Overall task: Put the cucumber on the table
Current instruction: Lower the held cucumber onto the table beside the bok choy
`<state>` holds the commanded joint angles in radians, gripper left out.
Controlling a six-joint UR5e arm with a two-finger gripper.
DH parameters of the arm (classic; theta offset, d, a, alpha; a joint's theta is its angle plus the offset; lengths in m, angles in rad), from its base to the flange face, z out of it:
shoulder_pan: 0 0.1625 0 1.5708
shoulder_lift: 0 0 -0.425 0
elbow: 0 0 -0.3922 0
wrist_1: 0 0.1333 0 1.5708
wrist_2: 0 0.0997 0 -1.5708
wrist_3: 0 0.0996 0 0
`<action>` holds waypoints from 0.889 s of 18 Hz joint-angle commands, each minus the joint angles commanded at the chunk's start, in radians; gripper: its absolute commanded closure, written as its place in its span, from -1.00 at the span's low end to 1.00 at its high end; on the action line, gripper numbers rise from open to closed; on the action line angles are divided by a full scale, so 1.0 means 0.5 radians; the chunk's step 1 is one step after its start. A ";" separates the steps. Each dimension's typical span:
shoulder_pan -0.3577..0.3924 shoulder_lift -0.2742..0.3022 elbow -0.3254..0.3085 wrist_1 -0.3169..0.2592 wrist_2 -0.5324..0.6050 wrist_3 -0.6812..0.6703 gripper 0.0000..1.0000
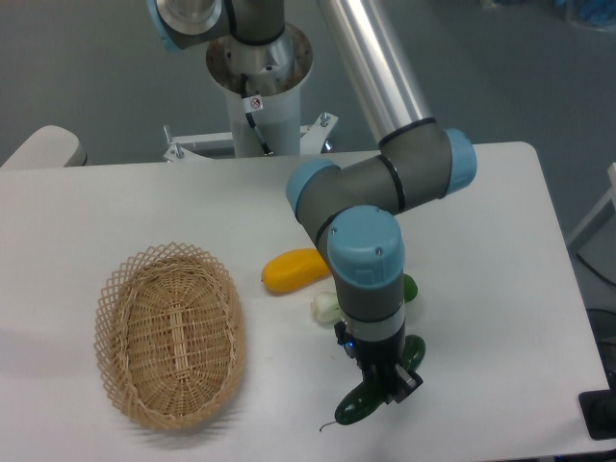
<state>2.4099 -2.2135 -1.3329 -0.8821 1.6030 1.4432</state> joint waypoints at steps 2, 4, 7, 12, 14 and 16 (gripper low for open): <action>0.009 -0.009 -0.028 0.016 -0.003 0.068 0.35; 0.012 -0.031 -0.040 0.013 0.000 0.135 0.35; 0.012 -0.055 -0.104 0.019 0.003 0.139 0.35; 0.009 -0.061 -0.135 0.022 0.061 0.169 0.35; 0.006 -0.061 -0.160 0.034 0.061 0.148 0.35; 0.000 -0.067 -0.160 0.031 0.061 0.102 0.35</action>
<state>2.4099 -2.2473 -1.4128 -0.8667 1.6337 1.4943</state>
